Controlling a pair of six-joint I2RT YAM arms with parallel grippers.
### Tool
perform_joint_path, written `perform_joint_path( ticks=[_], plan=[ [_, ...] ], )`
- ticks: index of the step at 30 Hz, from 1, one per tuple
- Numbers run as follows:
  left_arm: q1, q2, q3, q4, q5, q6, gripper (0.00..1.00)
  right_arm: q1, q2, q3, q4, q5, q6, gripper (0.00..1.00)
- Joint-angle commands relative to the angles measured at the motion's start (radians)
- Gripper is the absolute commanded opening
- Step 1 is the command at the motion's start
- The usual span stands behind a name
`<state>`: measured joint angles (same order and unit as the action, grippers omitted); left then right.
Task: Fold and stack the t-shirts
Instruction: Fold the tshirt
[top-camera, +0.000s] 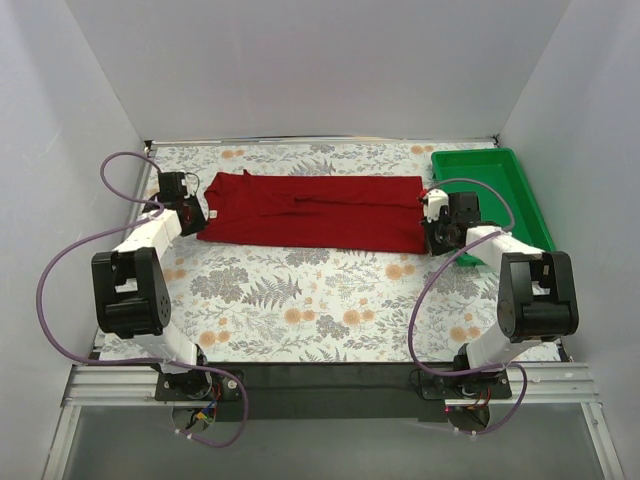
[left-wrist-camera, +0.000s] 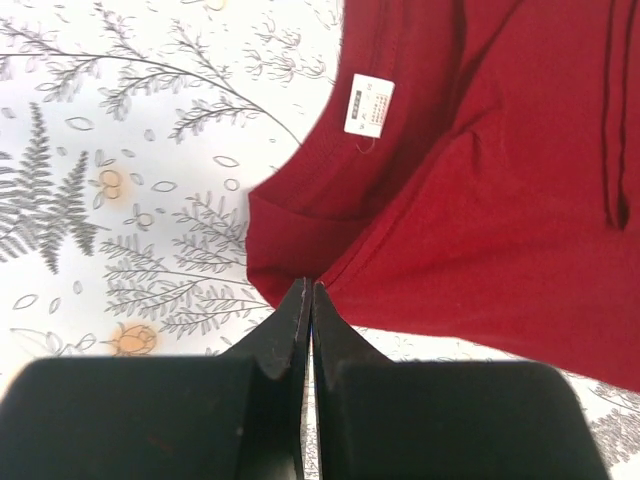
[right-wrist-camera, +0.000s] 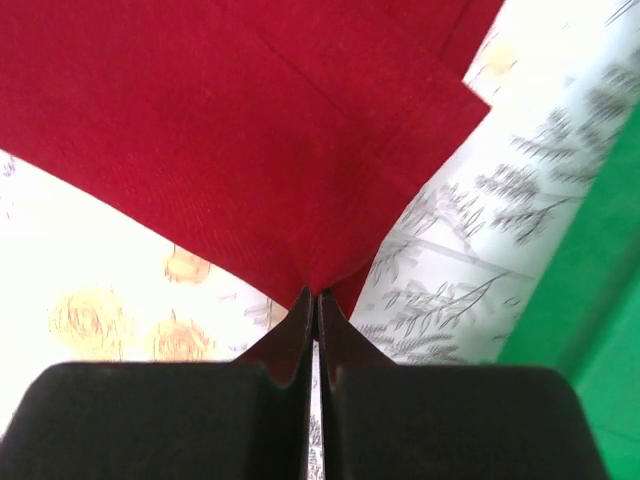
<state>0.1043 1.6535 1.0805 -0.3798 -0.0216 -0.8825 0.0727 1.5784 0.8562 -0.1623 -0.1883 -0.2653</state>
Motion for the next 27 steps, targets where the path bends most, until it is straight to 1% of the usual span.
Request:
perform_joint_path(
  ticks=[1, 3, 4, 8, 11, 14, 16, 17, 18, 19, 20, 21, 23, 24, 26, 27],
  plan=[
    [0.0, -0.079, -0.039, 0.015, -0.096, 0.02, 0.0, -0.028, -0.054, -0.029, -0.032, -0.077, -0.086, 0.01],
    [-0.002, -0.11, -0.066, 0.015, -0.133, 0.02, 0.0, -0.053, -0.069, -0.037, -0.063, -0.132, -0.144, 0.01],
    [0.0, -0.148, -0.105, 0.024, -0.139, 0.028, 0.0, -0.059, -0.073, -0.042, -0.071, -0.151, -0.162, 0.01],
    [0.0, -0.23, -0.201, 0.047, -0.12, 0.077, 0.0, -0.093, -0.075, -0.046, -0.155, -0.301, -0.27, 0.01],
    [-0.002, -0.23, -0.252, 0.07, -0.098, 0.091, 0.0, -0.094, -0.038, -0.039, -0.216, -0.342, -0.317, 0.01],
    [-0.002, -0.19, -0.245, 0.042, -0.067, 0.085, 0.0, -0.096, 0.006, -0.011, -0.292, -0.364, -0.353, 0.01],
    [-0.002, -0.185, -0.238, 0.038, -0.038, 0.08, 0.0, -0.096, 0.009, -0.008, -0.304, -0.37, -0.365, 0.01],
    [-0.002, -0.185, -0.228, 0.038, -0.035, 0.079, 0.0, -0.096, -0.001, -0.011, -0.302, -0.37, -0.367, 0.04],
    [-0.002, -0.185, -0.219, 0.036, -0.04, 0.064, 0.0, -0.096, -0.011, -0.011, -0.302, -0.369, -0.368, 0.15],
    [-0.002, -0.19, -0.209, 0.024, -0.047, 0.057, 0.17, -0.096, -0.021, -0.009, -0.302, -0.367, -0.37, 0.2],
    [0.0, -0.196, -0.199, 0.019, -0.051, 0.051, 0.27, -0.096, -0.047, -0.002, -0.304, -0.355, -0.373, 0.25],
    [-0.002, -0.211, -0.182, 0.016, -0.06, 0.047, 0.35, -0.096, -0.069, 0.001, -0.306, -0.347, -0.377, 0.32],
    [-0.002, -0.23, -0.162, 0.013, -0.087, 0.033, 0.47, -0.096, -0.131, 0.024, -0.31, -0.338, -0.403, 0.39],
    [-0.002, -0.238, -0.151, 0.012, -0.098, 0.031, 0.48, -0.096, -0.152, 0.036, -0.315, -0.345, -0.419, 0.47],
    [-0.002, -0.256, -0.114, 0.002, -0.13, 0.014, 0.49, -0.083, -0.19, 0.064, -0.328, -0.37, -0.466, 0.53],
    [-0.003, -0.264, -0.102, -0.001, -0.142, 0.007, 0.5, -0.074, -0.193, 0.107, -0.354, -0.376, -0.494, 0.55]
  ],
)
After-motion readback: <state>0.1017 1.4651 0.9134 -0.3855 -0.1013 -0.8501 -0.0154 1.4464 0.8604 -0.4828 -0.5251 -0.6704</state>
